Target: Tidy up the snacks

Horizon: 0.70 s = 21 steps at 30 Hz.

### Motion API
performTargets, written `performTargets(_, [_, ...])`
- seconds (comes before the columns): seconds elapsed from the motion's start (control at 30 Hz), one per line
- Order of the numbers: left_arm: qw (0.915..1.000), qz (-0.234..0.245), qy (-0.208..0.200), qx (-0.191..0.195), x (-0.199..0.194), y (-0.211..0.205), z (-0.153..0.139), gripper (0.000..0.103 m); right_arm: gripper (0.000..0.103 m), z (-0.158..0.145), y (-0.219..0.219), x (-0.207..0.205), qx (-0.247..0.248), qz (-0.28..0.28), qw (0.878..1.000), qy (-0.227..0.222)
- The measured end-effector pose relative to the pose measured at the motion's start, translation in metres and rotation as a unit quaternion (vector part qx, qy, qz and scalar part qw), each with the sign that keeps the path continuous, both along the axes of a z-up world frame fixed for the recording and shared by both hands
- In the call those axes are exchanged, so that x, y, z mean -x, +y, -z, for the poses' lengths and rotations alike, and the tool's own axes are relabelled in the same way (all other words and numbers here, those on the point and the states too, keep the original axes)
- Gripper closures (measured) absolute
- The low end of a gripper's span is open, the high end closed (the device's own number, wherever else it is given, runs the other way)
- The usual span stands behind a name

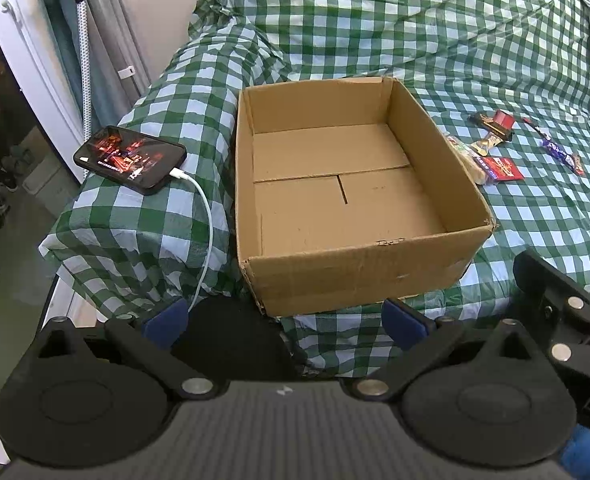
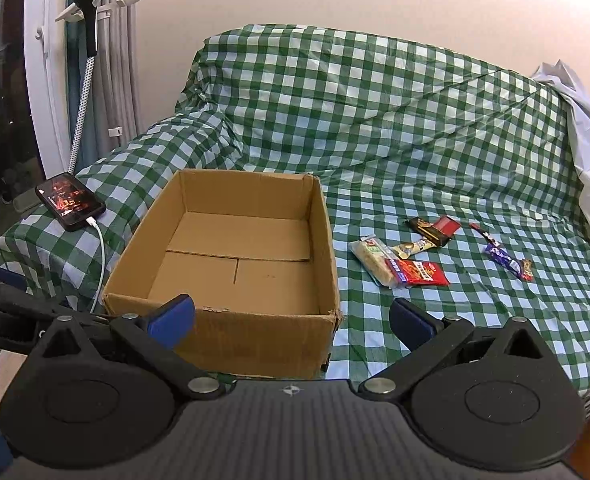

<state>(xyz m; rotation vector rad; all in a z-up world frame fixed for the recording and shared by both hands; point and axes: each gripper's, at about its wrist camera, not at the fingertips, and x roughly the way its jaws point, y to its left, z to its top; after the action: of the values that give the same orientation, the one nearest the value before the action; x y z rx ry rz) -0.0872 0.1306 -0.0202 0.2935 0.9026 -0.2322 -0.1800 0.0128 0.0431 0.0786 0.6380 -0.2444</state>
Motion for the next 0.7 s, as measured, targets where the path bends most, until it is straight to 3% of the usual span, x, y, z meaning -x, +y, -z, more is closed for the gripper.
performTargets(0.47, [1.0,0.001,0.004,-0.004,-0.0006,0.0041,0.0037,0.0,0.0,0.0034,-0.0007,-0.0004,-0.006,0.0,1.0,0.004])
performTargets(0.7, [0.9999,0.0,0.009,-0.011,-0.0031,-0.0005,0.0068,0.0,0.0,0.0033,-0.0046,-0.0083,-0.025,0.011,0.999,0.047])
